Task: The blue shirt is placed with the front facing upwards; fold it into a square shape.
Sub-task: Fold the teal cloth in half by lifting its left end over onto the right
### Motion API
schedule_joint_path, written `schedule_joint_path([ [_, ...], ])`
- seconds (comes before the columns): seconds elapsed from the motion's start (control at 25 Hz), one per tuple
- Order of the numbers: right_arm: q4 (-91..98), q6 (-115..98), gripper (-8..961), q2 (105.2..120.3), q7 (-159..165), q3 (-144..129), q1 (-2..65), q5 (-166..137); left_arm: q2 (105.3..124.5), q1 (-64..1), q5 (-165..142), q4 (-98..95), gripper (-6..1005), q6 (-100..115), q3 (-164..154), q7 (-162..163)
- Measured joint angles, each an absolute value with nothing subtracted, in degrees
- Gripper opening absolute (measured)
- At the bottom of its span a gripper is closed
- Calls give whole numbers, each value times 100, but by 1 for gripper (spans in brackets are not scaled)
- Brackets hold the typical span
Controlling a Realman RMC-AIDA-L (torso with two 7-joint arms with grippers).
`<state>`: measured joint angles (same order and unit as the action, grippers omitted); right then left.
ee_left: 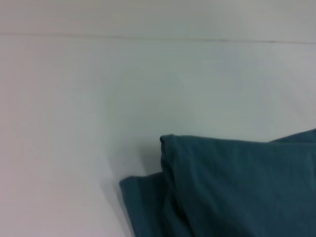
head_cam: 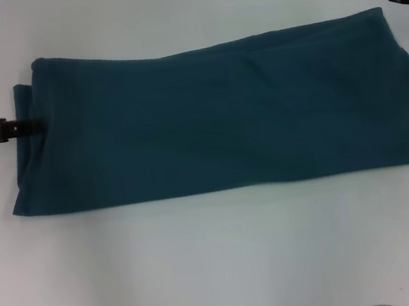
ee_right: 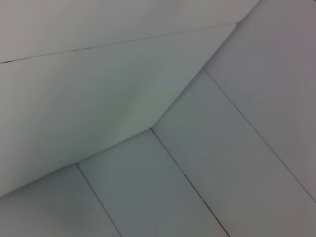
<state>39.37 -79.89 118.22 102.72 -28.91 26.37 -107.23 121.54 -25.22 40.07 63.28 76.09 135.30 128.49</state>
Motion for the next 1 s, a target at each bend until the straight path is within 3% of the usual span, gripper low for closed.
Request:
schedule_joint_path([
  [0.52, 3937, -8004, 710, 11786, 10275, -2891, 2627, -10660, 12291, -3217, 2820, 6314, 796, 7853, 13399, 13637],
  [1.0, 3938, -8033, 711, 11777, 10274, -2876, 2571, -10651, 12277, -3350, 2576, 6166, 797, 7770, 13390, 13892],
])
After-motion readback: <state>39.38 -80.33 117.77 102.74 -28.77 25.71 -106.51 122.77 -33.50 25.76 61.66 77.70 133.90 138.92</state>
